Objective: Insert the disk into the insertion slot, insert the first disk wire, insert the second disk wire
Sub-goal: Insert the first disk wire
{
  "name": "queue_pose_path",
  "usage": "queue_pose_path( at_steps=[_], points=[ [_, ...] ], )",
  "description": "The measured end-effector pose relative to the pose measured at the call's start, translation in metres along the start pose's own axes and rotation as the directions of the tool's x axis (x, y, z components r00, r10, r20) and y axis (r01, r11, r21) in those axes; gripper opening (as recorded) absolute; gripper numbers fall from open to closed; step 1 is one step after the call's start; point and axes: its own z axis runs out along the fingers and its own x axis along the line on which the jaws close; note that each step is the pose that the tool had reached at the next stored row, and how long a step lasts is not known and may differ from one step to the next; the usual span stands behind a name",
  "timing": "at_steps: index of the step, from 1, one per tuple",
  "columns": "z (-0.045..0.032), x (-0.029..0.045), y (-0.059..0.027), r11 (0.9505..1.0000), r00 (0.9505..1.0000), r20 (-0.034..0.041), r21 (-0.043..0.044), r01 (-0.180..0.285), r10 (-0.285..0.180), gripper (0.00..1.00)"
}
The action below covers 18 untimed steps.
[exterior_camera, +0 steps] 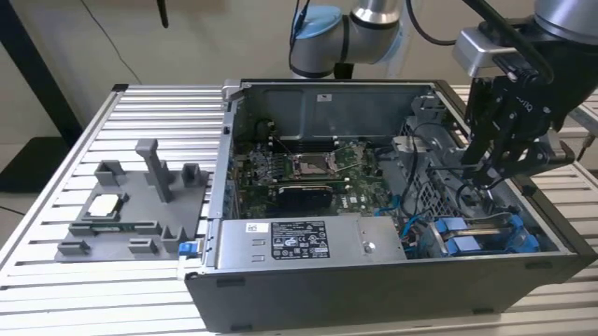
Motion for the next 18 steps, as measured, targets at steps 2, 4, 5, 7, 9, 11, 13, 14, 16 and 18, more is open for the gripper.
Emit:
queue_pose_path(
  at_steps=[2,4,5,7,9,11,13,14,16,18],
  points=[
    [0.0005,0.0,0.0004,1.0,1.0,0.0026,0.0014,0.0,0.0,0.38],
    [0.0011,0.0001,0.001,1.0,1.0,0.009,0.0025,0.0,0.0,0.31],
    [0.0014,0.0001,0.0014,1.0,0.9999,0.013,0.0031,0.0,0.0,0.31],
    [0.002,0.0001,0.0021,1.0,0.9998,0.0212,0.0043,0.0,0.0,0.31],
    [0.0025,0.0001,0.0023,1.0,0.9997,0.025,0.005,0.0,0.0,0.31],
    [0.0026,0.0001,0.0023,1.0,0.9997,0.025,0.005,0.0,0.0,0.29],
    [0.0027,0.0002,0.0024,1.0,0.9997,0.0252,0.0051,0.0,0.0,0.29],
    [0.0027,0.0002,0.0024,1.0,0.9997,0.0252,0.0051,0.0,0.0,0.22],
    [0.0026,0.0002,0.0024,1.0,0.9997,0.0251,0.005,0.0,0.0,0.2],
    [0.0026,0.0002,0.0024,1.0,0.9997,0.0251,0.0051,0.0,0.0,0.19]
  ],
)
